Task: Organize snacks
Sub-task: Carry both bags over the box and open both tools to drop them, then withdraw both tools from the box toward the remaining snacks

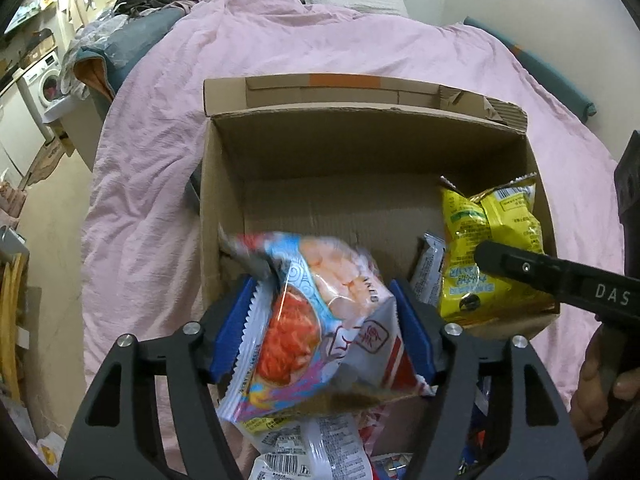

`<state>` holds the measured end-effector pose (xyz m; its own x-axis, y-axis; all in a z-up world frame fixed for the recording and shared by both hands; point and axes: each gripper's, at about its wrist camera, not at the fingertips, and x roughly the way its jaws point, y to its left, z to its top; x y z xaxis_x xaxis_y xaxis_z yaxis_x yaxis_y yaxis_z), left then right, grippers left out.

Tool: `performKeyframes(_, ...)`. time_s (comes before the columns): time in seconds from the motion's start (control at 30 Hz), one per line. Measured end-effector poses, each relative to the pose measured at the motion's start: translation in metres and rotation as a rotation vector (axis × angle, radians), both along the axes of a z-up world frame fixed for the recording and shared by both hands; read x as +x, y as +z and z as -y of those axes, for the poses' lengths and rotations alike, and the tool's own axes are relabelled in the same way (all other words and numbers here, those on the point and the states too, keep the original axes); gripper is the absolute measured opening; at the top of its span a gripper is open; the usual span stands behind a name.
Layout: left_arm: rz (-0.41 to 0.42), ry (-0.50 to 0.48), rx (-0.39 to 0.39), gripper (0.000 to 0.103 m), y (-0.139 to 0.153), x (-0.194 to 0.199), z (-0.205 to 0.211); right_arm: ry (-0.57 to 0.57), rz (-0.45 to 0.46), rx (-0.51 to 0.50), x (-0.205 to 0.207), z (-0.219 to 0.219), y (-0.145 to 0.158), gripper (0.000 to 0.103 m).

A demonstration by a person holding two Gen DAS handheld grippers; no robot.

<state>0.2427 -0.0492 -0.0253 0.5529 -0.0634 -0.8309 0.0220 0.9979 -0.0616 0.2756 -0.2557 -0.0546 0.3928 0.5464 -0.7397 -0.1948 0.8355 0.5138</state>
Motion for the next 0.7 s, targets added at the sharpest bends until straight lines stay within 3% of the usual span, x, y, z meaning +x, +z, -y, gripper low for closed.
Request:
performKeyframes(0.17,0.019,-0.005,0.017,0.067,0.003,-0.003,-0.001,-0.002,0.029,-0.018,-0.002,0.002,0.007,0.038)
performKeyframes(0.27,0.043,0.015,0.005,0.083,0.008,-0.005,-0.006,-0.01,0.055,-0.026,-0.005,0.005,0.013,0.044)
performKeyframes(0.4,0.069,0.031,-0.014,0.089,0.014,-0.006,-0.011,-0.048,0.118,-0.041,-0.008,0.011,0.025,0.082)
performKeyframes(0.5,0.07,0.032,-0.019,0.089,0.015,-0.005,-0.012,-0.067,0.169,-0.067,-0.01,0.014,0.033,0.083)
performKeyframes(0.7,0.067,0.022,-0.01,0.089,0.015,-0.005,-0.01,-0.052,0.163,-0.071,-0.009,0.014,0.031,0.083)
